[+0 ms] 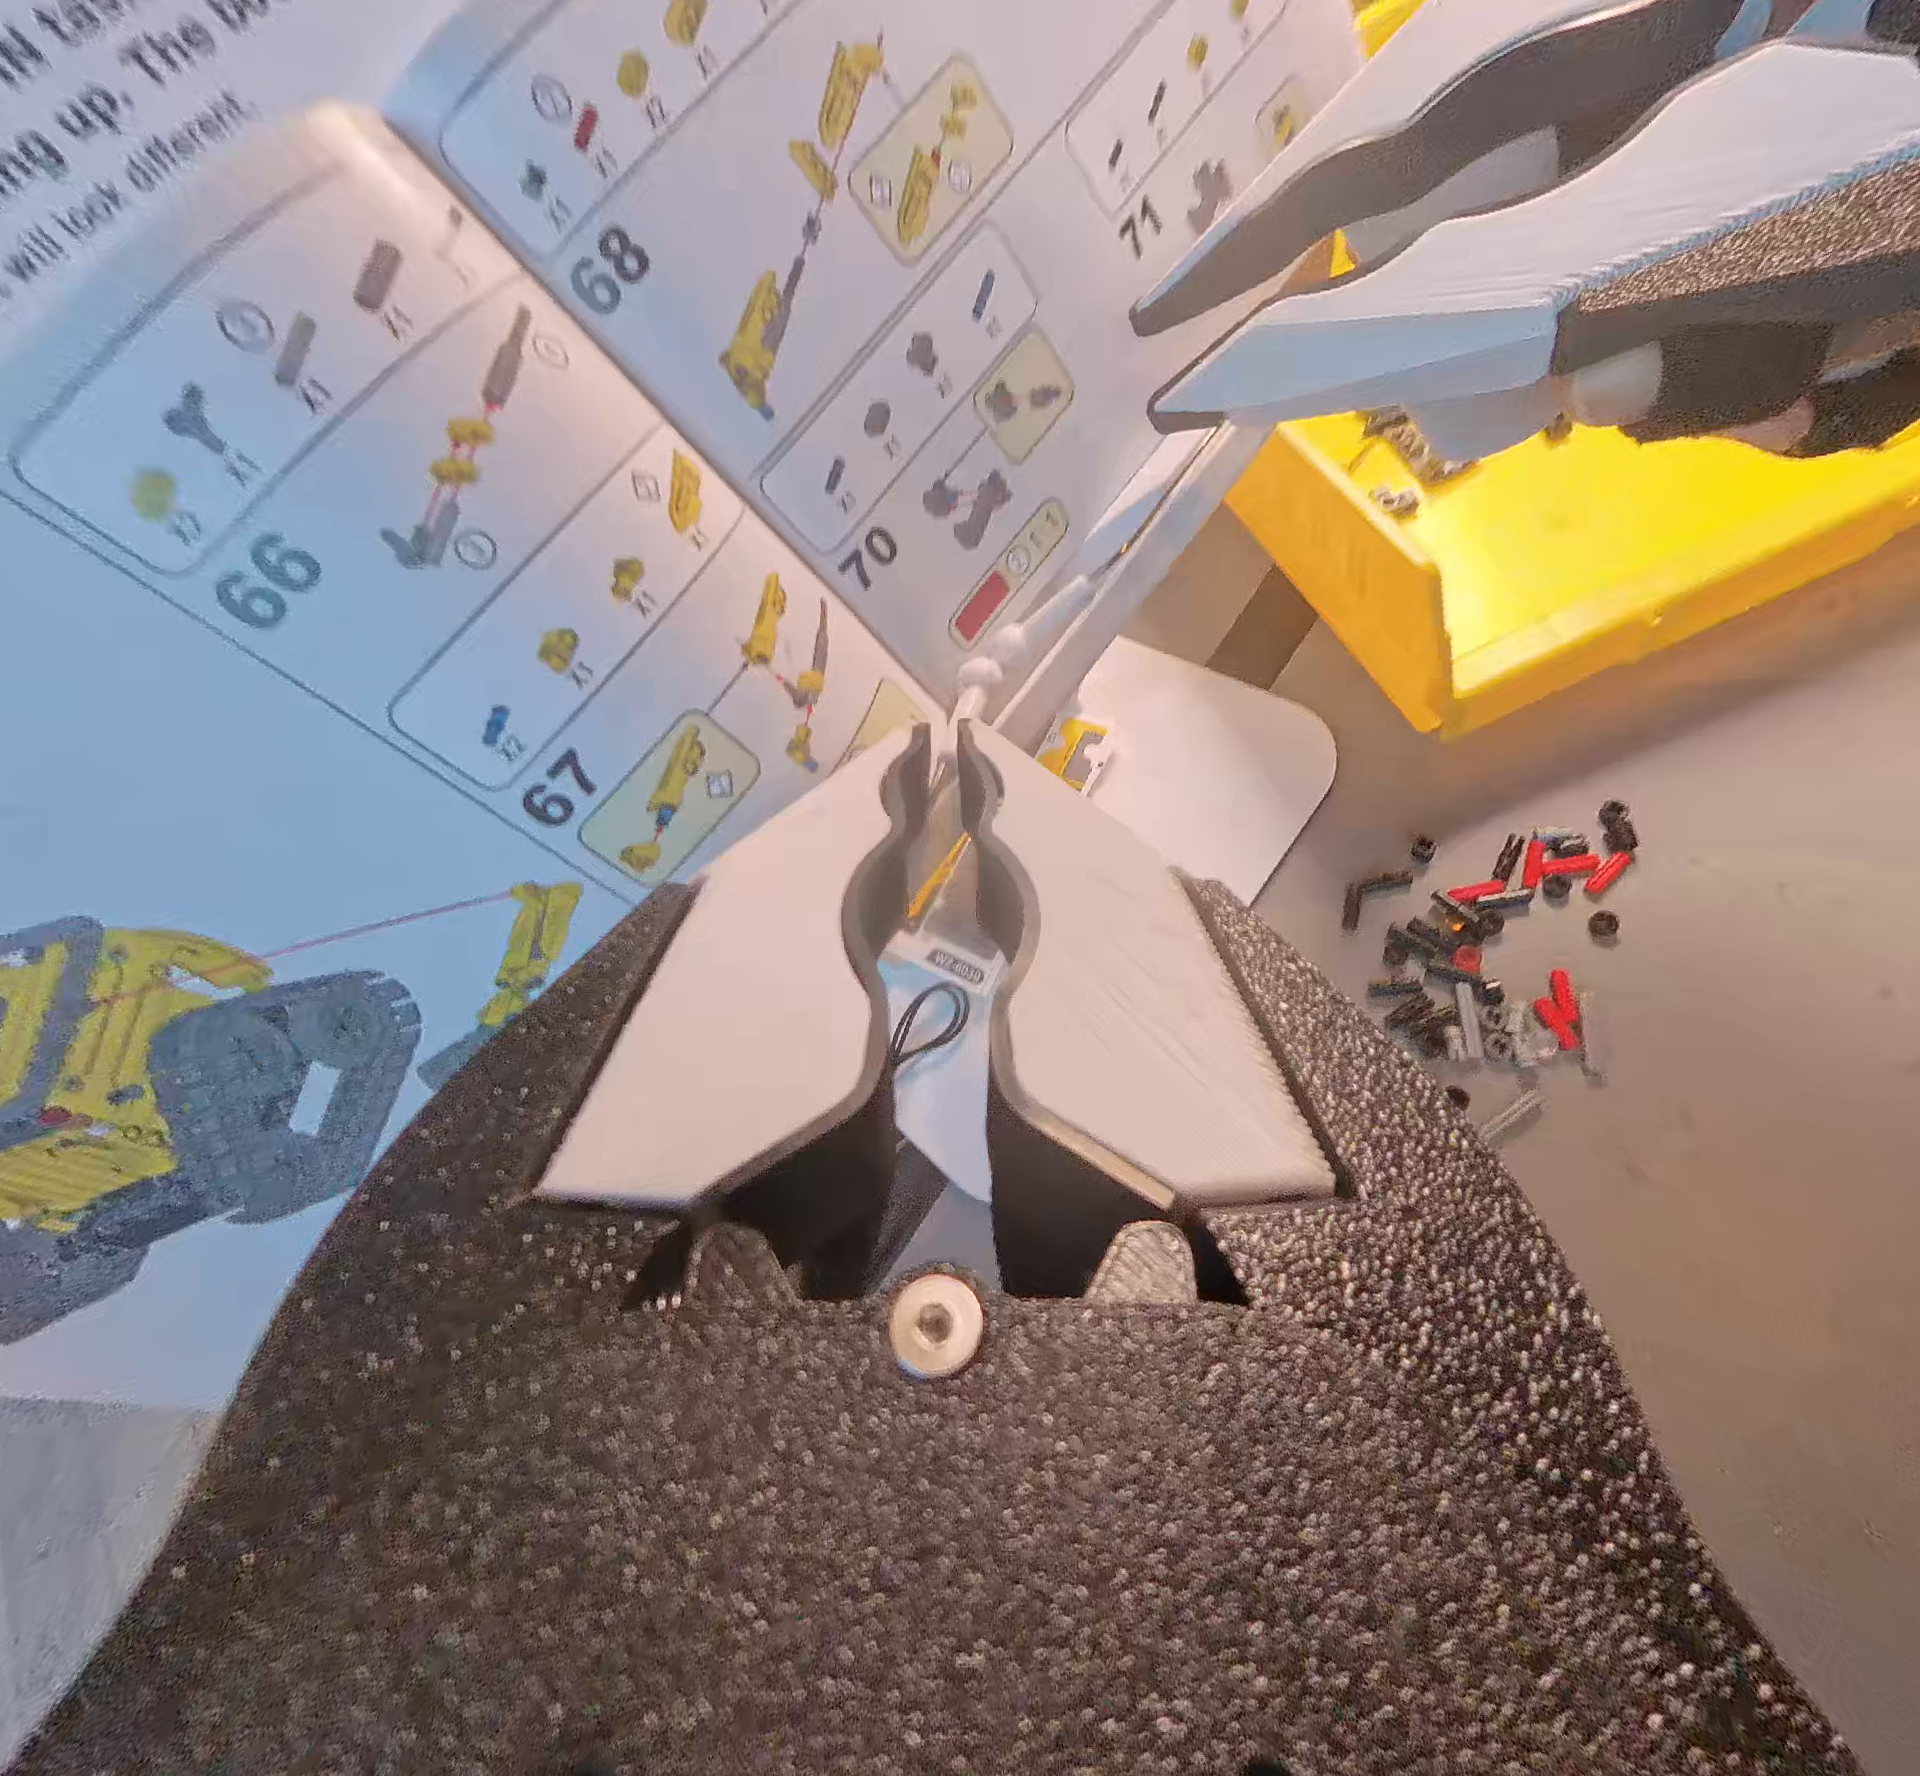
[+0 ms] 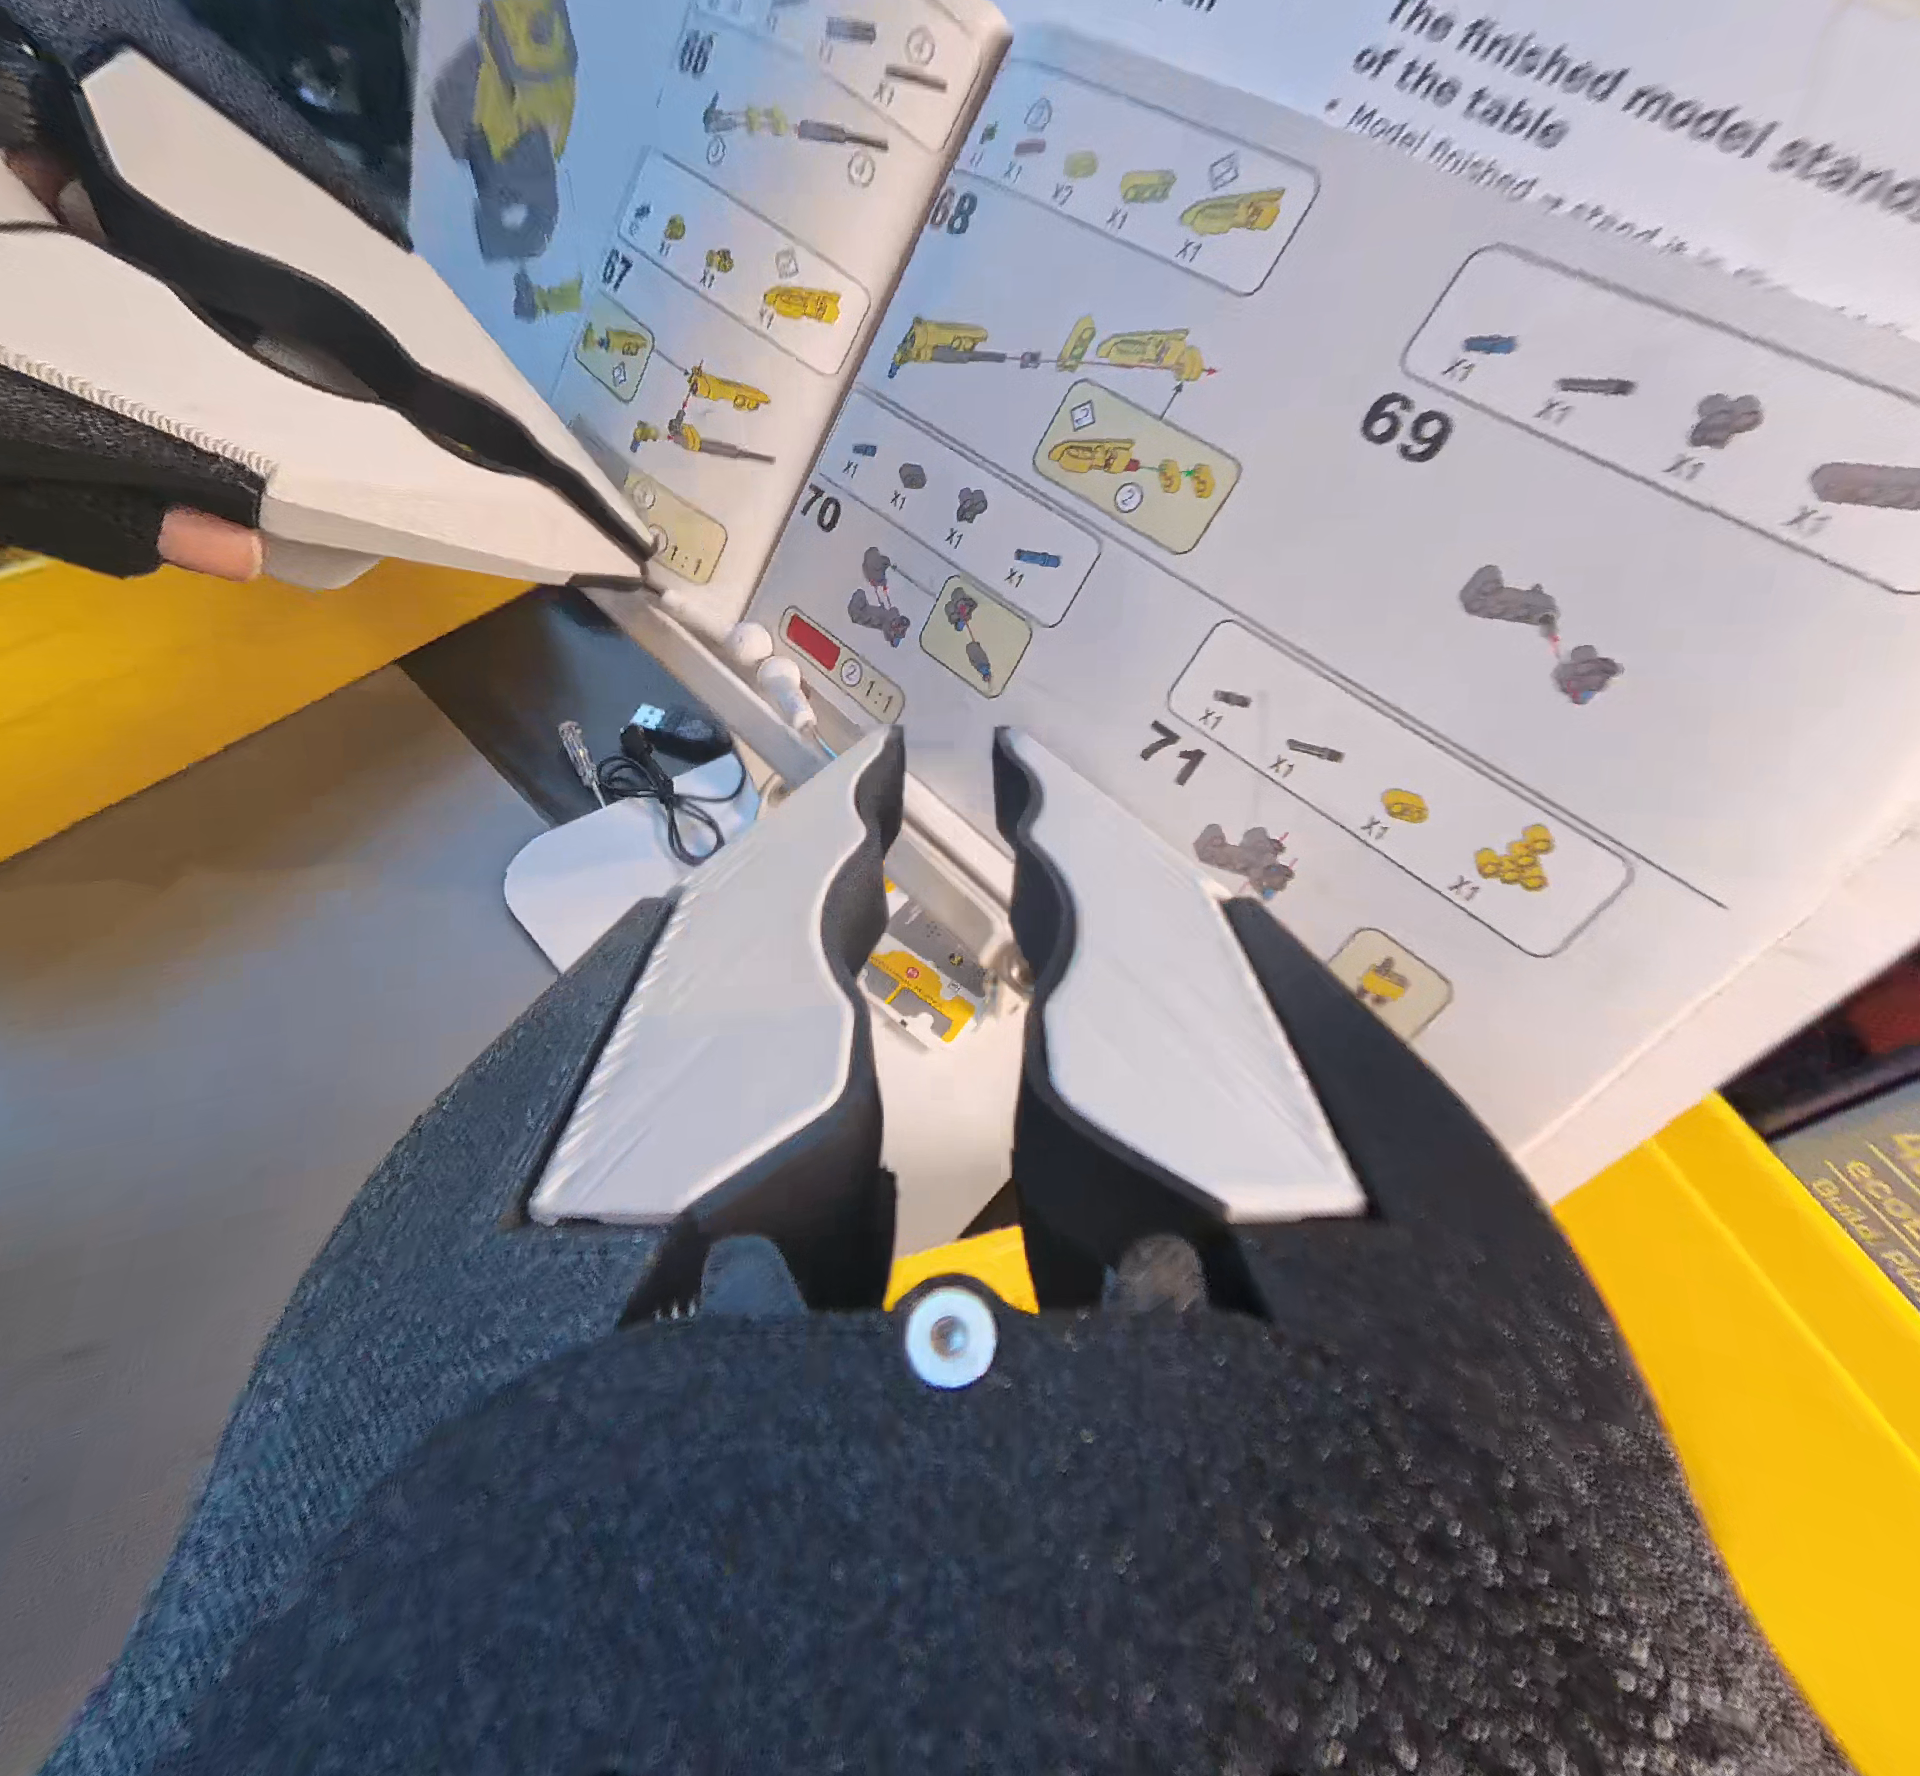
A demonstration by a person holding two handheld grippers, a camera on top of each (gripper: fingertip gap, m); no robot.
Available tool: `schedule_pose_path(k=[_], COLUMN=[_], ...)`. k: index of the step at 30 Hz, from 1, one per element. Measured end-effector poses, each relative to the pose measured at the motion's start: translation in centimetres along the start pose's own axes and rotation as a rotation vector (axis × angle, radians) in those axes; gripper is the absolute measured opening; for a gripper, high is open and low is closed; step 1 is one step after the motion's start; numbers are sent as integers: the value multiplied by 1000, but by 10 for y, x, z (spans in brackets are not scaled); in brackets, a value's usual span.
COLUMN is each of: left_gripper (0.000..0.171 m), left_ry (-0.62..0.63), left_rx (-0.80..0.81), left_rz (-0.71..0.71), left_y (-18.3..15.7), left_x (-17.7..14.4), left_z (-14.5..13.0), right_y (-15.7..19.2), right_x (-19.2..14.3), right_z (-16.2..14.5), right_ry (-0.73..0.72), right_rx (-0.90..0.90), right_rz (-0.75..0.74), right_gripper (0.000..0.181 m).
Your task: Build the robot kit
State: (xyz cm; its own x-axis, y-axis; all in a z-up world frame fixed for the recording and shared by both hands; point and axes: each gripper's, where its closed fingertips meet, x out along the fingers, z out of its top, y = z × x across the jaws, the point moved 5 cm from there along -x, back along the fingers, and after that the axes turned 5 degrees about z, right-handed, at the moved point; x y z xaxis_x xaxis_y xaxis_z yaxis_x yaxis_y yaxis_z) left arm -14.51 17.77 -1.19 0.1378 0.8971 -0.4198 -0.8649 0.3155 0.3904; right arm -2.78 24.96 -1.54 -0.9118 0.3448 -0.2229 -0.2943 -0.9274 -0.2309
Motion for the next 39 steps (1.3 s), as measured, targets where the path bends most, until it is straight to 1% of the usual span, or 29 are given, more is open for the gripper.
schedule_pose_path(k=[2, 4, 6, 8, 9, 10, 11, 14, 15, 16, 17, 18, 20, 21, 22, 23, 25, 28, 30, 31, 33, 34, 36, 37, 39], left_gripper=[6, 13, 25, 38, 47, 57, 62, 65, 64, 59, 50, 47, 40, 29, 9, 0, 0, 0, 24, 38, 69, 79, 94, 97, 95], left_ry=[-68, -118, -131, -145, -151, -155, -158, -162, -167, -174, -183, -196, -217, -219, -219, -221, -217, -208, -240, -260, -275, -276, -261, -230, -189], left_rx=[-15, -35, -51, -81, -104, -126, -141, -91, -60, -23, 21, 72, 126, 132, 131, 121, 74, 4, -78, -108, -145, -147, -106, -59, 66], left_rz=[0, 6, 25, 45, 59, 83, 119, 261, 313, 367, 423, 465, 485, 482, 480, 469, 412, 366, 313, 302, 298, 310, 362, 399, 496], left_y=[-4, -6, -7, -9, -10, -10, -10, -12, -13, -13, -12, -11, -9, -8, -5, -2, 3, 5, -2, -5, -13, -15, -17, -16, -13], left_x=[-4, -3, 3, 12, 18, 24, 29, 45, 49, 52, 52, 52, 52, 50, 48, 46, 42, 34, 29, 27, 30, 34, 47, 56, 70], left_z=[13, 26, 37, 49, 56, 62, 68, 77, 77, 76, 73, 70, 66, 65, 65, 64, 62, 60, 66, 70, 81, 86, 95, 95, 91], right_y=[-7, -19, -33, -40, -41, -42, -41, -37, -36, -35, -35, -35, -36, -37, -37, -37, -36, -35, -36, -37, -37, -36, -34, -33, -34], right_x=[-13, -26, -35, -43, -47, -51, -54, -61, -63, -65, -65, -65, -67, -70, -71, -72, -72, -70, -67, -66, -63, -61, -59, -59, -61], right_z=[7, 10, 7, 2, -1, -5, -9, -22, -26, -29, -32, -34, -33, -31, -29, -28, -27, -30, -32, -33, -34, -34, -34, -34, -33], right_ry=[-77, -136, -162, -198, -222, -242, -259, -307, -316, -323, -326, -321, -316, -326, -338, -346, -350, -336, -335, -337, -341, -341, -340, -338, -338], right_rx=[8, 11, 31, 102, 135, 164, 195, 272, 288, 302, 312, 316, 310, 310, 314, 321, 323, 307, 316, 325, 334, 334, 330, 328, 324], right_rz=[-50, -132, -207, -233, -246, -255, -259, -258, -258, -257, -253, -245, -237, -234, -229, -223, -214, -210, -208, -205, -204, -205, -205, -203, -204], right_gripper=[19, 26, 35, 43, 44, 44, 44, 45, 45, 45, 45, 45, 45, 45, 45, 45, 45, 45, 45, 45, 45, 45, 45, 45, 45])
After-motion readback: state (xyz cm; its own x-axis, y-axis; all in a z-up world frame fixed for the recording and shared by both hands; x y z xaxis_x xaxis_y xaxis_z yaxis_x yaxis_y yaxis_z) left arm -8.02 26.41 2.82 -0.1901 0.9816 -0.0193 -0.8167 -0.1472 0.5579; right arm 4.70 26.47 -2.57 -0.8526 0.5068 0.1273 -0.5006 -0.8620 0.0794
